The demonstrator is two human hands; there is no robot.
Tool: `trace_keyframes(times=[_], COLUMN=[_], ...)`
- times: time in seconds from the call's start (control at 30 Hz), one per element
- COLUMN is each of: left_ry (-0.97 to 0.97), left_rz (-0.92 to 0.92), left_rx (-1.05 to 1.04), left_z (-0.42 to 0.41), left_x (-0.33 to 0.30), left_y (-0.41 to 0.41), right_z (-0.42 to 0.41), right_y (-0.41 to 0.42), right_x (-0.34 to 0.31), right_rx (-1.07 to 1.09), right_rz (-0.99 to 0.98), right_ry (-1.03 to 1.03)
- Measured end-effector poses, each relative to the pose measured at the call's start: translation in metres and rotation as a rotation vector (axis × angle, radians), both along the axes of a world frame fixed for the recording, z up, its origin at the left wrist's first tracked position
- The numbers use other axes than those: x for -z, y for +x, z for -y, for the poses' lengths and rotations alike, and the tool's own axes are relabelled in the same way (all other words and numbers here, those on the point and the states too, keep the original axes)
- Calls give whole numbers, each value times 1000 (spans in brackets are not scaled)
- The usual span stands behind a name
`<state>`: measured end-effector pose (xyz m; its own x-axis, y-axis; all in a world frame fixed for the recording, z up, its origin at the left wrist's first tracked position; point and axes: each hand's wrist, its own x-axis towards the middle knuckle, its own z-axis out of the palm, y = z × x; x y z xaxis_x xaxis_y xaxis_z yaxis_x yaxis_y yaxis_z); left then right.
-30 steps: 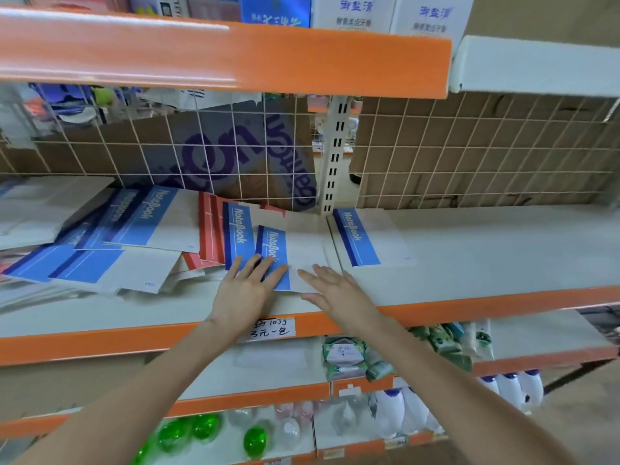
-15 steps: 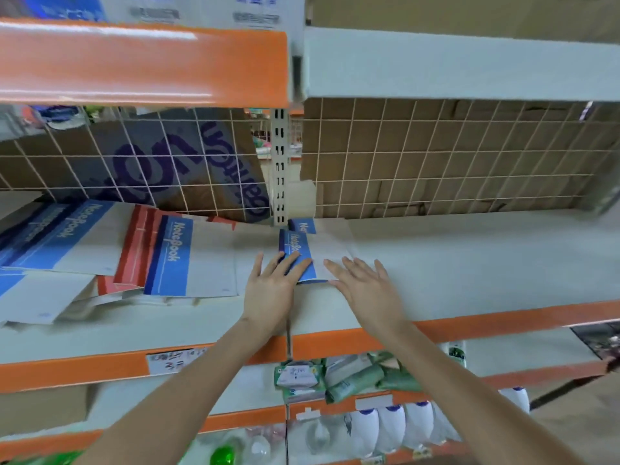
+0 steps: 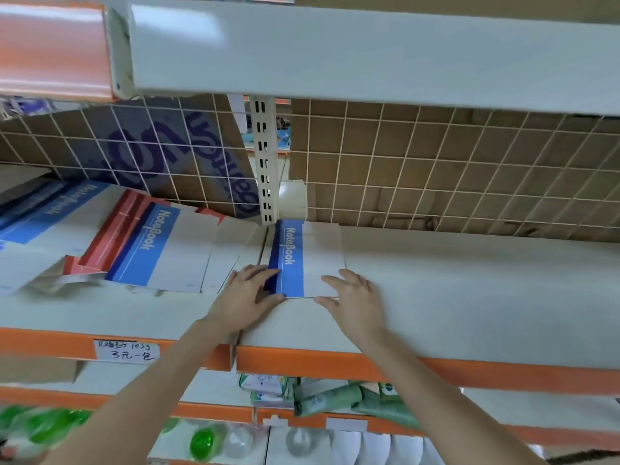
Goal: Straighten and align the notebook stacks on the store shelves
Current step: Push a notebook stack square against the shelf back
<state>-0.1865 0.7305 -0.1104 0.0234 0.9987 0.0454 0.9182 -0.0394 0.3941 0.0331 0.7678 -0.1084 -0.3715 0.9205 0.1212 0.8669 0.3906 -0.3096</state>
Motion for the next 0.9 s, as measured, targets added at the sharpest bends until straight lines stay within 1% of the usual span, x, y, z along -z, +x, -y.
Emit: trace_keyframes(times=[0.07, 0.17, 0.3, 0.43, 0.53, 0.67, 0.7, 0.77, 0.83, 0.9], left_ry=[37, 43, 33, 31, 4, -64, -66, -38, -13, -21], left_rz=[42, 59, 35, 29, -65, -330, -361, -365, -381, -413], left_rx=[-12, -42, -57, -50, -46, -36, -32, -43, -71, -105], left_z=[1, 0, -7, -8, -6, -4, -3, 2, 10, 22], left_x=[0, 0, 1, 0, -2, -6, -8, -11, -16, -22], left_y=[1, 0, -2, -2, -1, 7, 8, 3, -13, -40], right_z=[-2, -5, -9, -12, -13, -13, -12, -7, 1, 10], right_y=[-1, -2, -1, -2, -1, -5, -10, -24, -44, -69], right_x=[2, 5, 4, 3, 2, -9, -14, -22, -29, -34], right_rx=[-14, 11, 102, 92, 53, 32, 40, 15, -71, -172], right_rz=[-31, -65, -24, 0, 70, 201, 204, 158, 108, 68], right_ry=[-18, -33, 27, 21, 11, -83, -95, -59, 5, 14])
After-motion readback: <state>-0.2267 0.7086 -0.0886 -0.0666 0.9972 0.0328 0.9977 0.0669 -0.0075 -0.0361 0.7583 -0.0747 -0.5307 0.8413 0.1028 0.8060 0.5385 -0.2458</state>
